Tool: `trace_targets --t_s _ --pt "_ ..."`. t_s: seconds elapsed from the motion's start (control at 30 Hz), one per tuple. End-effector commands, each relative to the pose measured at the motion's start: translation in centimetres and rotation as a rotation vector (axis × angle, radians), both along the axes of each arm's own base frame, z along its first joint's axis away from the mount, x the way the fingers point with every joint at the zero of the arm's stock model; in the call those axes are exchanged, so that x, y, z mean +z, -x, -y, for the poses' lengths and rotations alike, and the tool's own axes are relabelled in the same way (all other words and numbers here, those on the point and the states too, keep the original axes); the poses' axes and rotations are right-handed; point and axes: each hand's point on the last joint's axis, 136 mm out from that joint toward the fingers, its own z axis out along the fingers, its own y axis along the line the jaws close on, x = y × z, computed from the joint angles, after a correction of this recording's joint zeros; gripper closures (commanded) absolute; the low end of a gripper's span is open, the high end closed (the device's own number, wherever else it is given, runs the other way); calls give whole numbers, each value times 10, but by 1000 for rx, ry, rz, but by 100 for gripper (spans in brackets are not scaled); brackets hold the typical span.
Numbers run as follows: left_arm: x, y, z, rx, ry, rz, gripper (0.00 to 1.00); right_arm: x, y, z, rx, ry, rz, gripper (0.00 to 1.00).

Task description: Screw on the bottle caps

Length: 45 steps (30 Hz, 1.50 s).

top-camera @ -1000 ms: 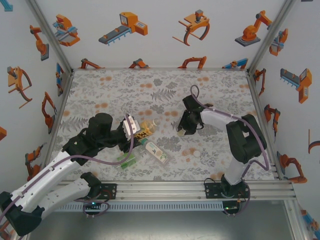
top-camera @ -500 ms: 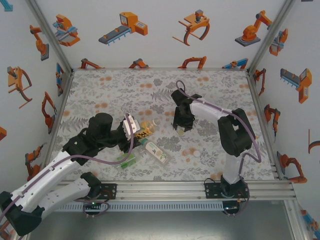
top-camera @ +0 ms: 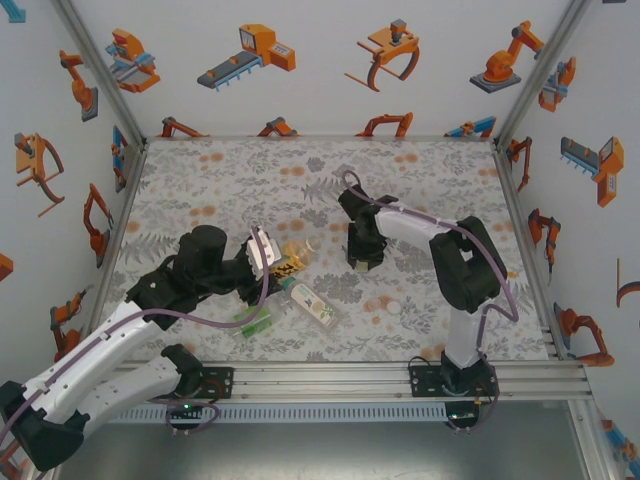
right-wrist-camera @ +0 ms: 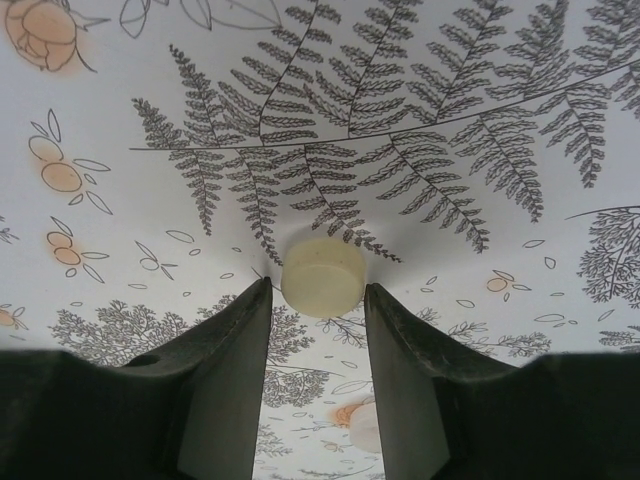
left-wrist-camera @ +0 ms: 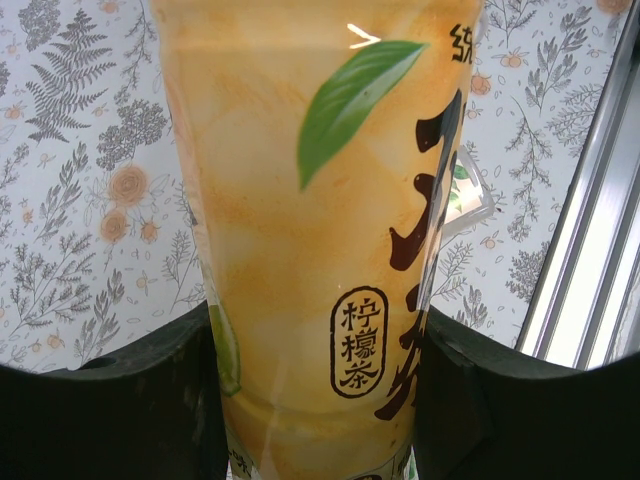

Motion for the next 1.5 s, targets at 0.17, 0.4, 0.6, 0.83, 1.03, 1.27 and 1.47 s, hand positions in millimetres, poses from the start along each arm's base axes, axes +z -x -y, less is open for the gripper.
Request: trace_targets --t_s 0.17,0.4,0.6,0.83,1.03,1.27,1.47 --pt "4 3 3 -9 31 -5 100 -13 3 8 10 46 30 60" --pt "3 2 3 -8 26 -7 100 -11 -5 8 13 48 76 59" --pt "1 1 4 -8 24 -8 100 -10 -8 9 3 51 95 59" --pt "1 1 3 -4 24 -8 100 -15 -5 8 4 48 74 62" --pt "0 1 2 -1 21 -8 100 -3 -6 10 6 49 92 72" --pt "0 3 2 -24 5 19 100 65 -5 -10 97 -92 167 84" --pt "7 4 0 -40 -17 45 100 162 4 -53 321 -363 309 93"
